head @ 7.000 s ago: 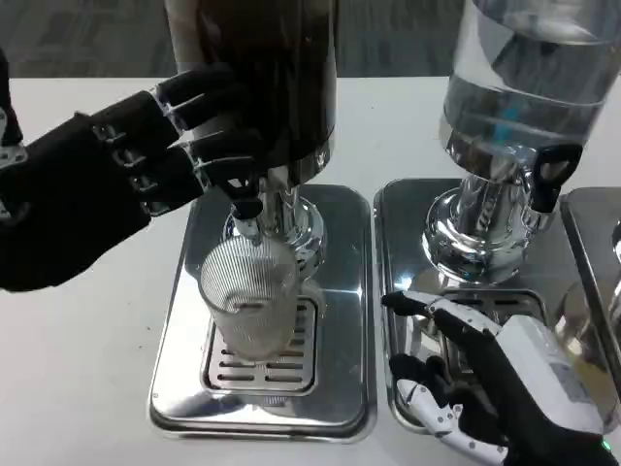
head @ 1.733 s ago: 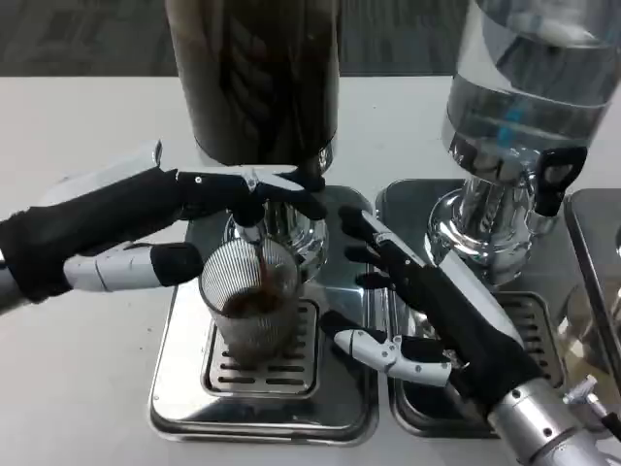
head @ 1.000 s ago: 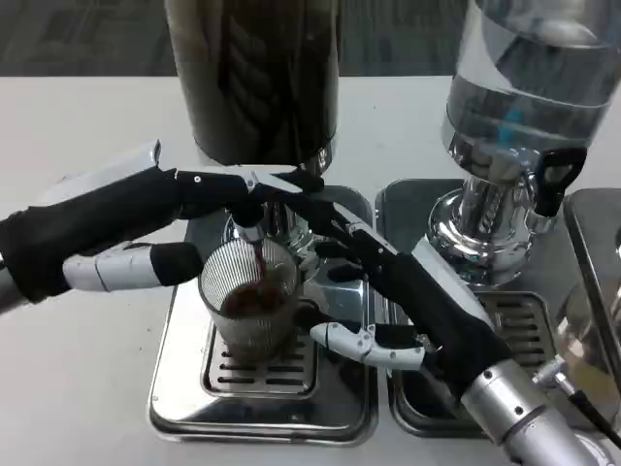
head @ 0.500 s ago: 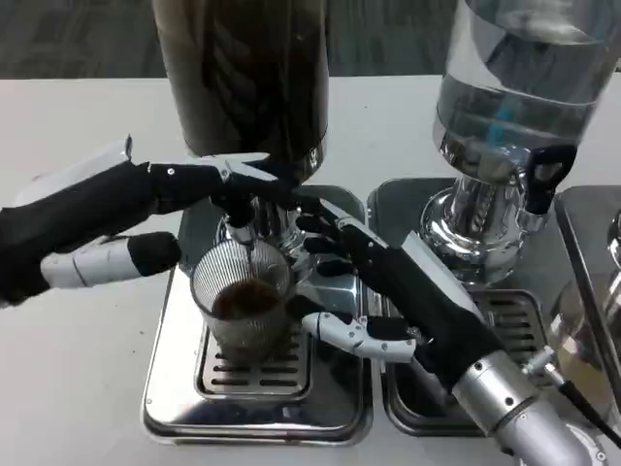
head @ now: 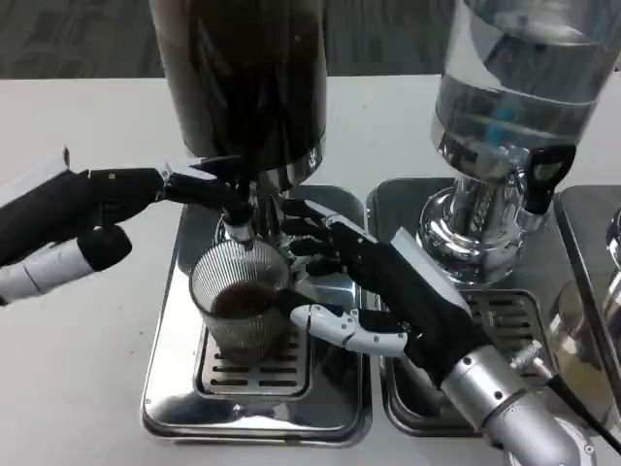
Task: Grasp the cup under the faucet to collect the drink, then remove the cup.
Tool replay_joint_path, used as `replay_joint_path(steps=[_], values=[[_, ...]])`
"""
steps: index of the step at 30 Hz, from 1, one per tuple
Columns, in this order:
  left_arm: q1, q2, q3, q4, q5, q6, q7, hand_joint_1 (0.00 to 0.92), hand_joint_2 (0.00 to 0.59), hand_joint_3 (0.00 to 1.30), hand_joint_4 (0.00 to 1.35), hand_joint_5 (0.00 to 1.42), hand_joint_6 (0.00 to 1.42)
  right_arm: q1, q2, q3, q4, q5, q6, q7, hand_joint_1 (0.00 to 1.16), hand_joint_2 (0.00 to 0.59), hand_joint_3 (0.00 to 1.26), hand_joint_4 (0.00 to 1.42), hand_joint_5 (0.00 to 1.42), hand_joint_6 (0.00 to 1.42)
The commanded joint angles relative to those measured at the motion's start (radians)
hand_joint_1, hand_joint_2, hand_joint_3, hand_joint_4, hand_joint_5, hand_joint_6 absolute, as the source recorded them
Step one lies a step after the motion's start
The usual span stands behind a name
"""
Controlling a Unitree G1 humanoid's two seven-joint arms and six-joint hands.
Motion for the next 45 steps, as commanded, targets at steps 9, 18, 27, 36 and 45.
replay_joint_path(steps=[9,18,27,36,45], values=[[0.036,0.027,0.06,0.121,0.071,-0.02,0.06,0.0,0.071,0.3,0.18,0.25,0.18,-0.024,0.0,-0.002,0.042,0.016,-0.039,0.005,0.54,0.253,0.14,0.18,0.21,0.27],[0.002,0.03,0.057,0.306,0.145,-0.085,0.108,0.0,0.066,0.31,0.2,0.27,0.19,-0.023,0.01,-0.001,0.055,0.018,-0.056,-0.001,0.48,0.256,0.18,0.2,0.22,0.27],[-0.037,0.031,0.029,0.492,0.222,-0.161,0.147,0.0,0.064,0.32,0.21,0.28,0.19,-0.048,0.012,0.0,0.112,0.023,-0.082,0.008,0.45,0.249,0.16,0.18,0.21,0.27],[-0.066,0.035,0.012,0.587,0.237,-0.208,0.15,0.0,0.07,0.33,0.23,0.28,0.19,-0.091,0.008,0.018,0.167,-0.001,-0.099,0.008,0.46,0.242,0.11,0.1,0.17,0.23],[-0.055,0.041,0.013,0.596,0.235,-0.219,0.15,0.0,0.072,0.33,0.24,0.28,0.19,-0.123,0.013,0.033,0.194,0.01,-0.104,0.032,0.47,0.222,0.07,0.07,0.12,0.2]])
